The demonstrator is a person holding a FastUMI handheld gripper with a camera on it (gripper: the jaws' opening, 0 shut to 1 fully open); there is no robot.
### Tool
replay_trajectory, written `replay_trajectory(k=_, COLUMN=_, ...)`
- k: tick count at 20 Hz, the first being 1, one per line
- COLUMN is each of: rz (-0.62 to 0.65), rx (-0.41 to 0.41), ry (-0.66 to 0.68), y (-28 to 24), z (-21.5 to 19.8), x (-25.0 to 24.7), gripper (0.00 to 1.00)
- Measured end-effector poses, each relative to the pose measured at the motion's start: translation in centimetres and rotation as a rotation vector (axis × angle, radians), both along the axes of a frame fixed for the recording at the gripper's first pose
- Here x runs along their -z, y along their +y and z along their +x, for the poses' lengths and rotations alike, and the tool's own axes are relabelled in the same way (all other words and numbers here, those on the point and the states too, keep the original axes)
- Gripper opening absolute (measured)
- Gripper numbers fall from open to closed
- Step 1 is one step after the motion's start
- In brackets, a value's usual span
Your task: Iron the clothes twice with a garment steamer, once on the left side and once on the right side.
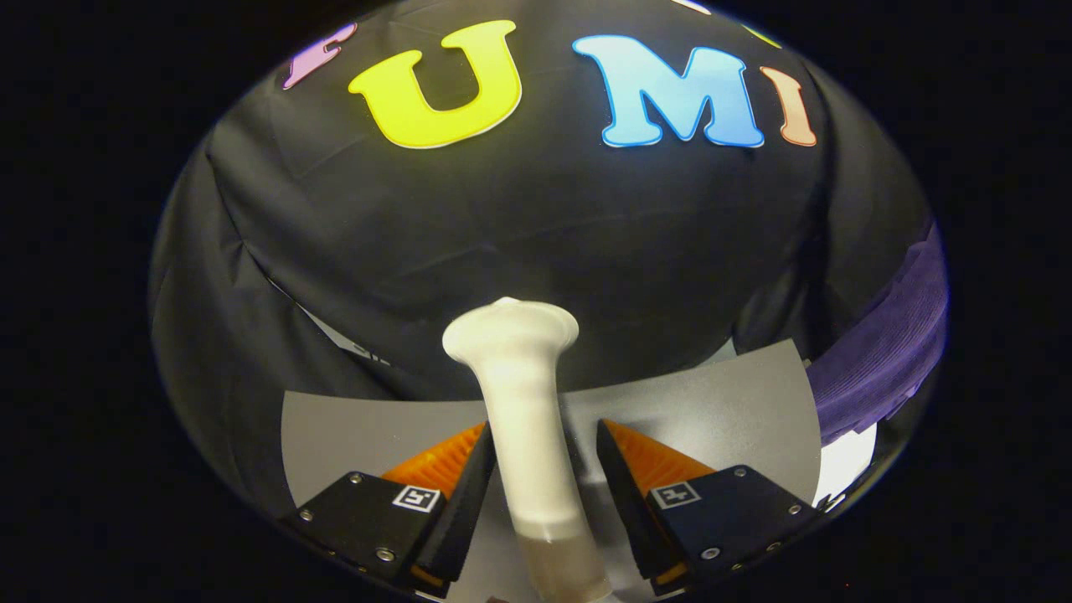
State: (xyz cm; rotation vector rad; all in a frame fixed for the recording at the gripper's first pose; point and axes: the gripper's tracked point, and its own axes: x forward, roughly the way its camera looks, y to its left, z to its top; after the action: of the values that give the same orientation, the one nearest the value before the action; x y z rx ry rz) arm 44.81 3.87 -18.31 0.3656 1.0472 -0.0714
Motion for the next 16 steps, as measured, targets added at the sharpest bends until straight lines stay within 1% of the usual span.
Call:
replay_trajectory(k=3, rz=-0.078, rx=-0.003, ry=-0.009, y=0.46, z=-0.20, x=0.05, gripper=0.52)
replay_trajectory(k=6, rz=-0.127, rx=0.014, ry=-0.032, y=0.19, z=-0.19, x=0.01, gripper=0.48)
replay_trajectory(k=8, rz=-0.164, rx=0.019, ry=-0.060, y=0.23, z=-0.11, x=0.05, gripper=0.43)
replay_trajectory(k=10, rz=-0.161, rx=0.039, ry=-0.104, y=0.10, z=0.21, x=0.04, gripper=0.38)
replay_trajectory(k=12, rz=-0.154, rx=0.049, ry=-0.125, y=0.16, z=0.25, x=0.05, gripper=0.36)
replay_trajectory(k=16, rz=-0.181, rx=0.029, ry=-0.159, y=0.02, z=0.19, x=-0.08, gripper=0.36)
